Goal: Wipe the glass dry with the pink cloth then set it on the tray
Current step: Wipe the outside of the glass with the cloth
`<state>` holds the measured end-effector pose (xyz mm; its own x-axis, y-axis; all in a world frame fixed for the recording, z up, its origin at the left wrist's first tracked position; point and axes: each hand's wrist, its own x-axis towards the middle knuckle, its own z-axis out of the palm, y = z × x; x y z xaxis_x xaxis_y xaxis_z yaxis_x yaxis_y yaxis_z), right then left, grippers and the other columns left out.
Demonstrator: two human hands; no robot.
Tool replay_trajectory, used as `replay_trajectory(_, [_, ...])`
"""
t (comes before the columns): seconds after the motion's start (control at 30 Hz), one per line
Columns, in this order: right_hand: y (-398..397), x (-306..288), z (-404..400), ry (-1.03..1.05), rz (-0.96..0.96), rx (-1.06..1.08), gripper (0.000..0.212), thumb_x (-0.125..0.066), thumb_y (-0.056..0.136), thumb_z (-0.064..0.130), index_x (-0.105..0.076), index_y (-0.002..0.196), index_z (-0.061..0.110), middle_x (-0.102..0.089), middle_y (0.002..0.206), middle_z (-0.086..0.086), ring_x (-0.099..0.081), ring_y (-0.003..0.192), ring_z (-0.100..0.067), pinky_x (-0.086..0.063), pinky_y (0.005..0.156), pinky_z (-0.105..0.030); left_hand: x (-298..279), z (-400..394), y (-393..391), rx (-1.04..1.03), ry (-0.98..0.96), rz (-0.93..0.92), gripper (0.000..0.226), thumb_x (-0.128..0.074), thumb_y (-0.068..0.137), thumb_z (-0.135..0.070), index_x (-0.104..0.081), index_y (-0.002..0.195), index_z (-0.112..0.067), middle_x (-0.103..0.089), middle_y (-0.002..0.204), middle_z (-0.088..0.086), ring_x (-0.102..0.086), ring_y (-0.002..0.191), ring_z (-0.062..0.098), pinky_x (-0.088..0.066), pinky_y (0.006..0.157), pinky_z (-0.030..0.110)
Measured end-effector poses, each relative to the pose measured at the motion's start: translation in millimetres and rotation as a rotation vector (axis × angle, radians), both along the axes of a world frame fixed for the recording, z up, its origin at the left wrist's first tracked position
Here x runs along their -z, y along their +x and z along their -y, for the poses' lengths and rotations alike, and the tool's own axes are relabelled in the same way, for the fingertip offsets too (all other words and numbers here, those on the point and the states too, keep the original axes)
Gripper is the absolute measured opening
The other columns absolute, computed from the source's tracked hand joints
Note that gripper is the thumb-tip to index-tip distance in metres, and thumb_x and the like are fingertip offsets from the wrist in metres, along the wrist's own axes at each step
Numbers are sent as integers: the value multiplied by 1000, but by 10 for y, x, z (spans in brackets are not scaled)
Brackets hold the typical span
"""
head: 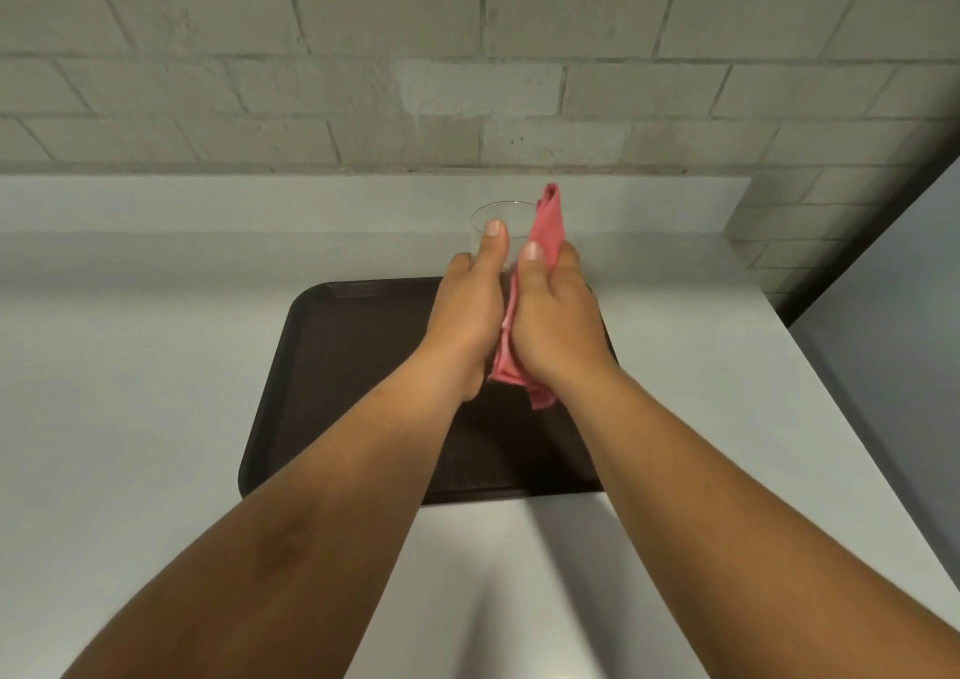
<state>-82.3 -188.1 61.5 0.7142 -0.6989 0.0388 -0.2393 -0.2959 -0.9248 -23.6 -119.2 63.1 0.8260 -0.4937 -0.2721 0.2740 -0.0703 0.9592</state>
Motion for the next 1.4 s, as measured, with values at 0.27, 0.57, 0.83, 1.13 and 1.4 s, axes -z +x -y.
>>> replay_trajectory(0.27, [205,-251,137,254,45,101,64,-27,104,62,-66,107,12,-76,102,-13,-74,98,-33,-58,92,-52,-19,-56,97,70,-59,15,76,-39,103,-77,-71,136,-17,-80,127,14,-78,117,30,-59,108,54])
replay_trajectory(0.57, [-20,-47,23,157,65,-64,51,-33,107,53,-52,141,19,-70,131,-8,-69,118,-27,-51,106,-52,38,-57,132,7,-111,-121,73,-37,105,-74,-70,113,-9,-83,71,2,-81,60,17,-64,58,32])
replay_trajectory(0.83, [108,-198,-132,-131,38,43,58,-30,101,64,-52,127,18,-69,108,-1,-70,99,-22,-58,84,-45,-29,-64,57,32,-202,-63,72,-39,105,-73,-81,124,-17,-84,120,14,-79,116,25,-60,108,48])
replay_trajectory(1.13, [101,-184,37,255,-69,-97,64,-26,105,62,-58,136,16,-72,123,-5,-69,110,-21,-52,100,-43,15,-64,67,-1,-199,-175,81,-37,98,-83,-88,68,-29,-88,91,10,-86,81,23,-68,68,38])
replay_trajectory(1.4, [163,-266,-73,-87,1,28,55,-29,101,65,-56,111,17,-68,98,-1,-70,90,-23,-56,79,-41,5,-83,44,3,-150,-69,71,-37,104,-75,-81,116,-21,-86,112,9,-83,106,21,-66,94,42])
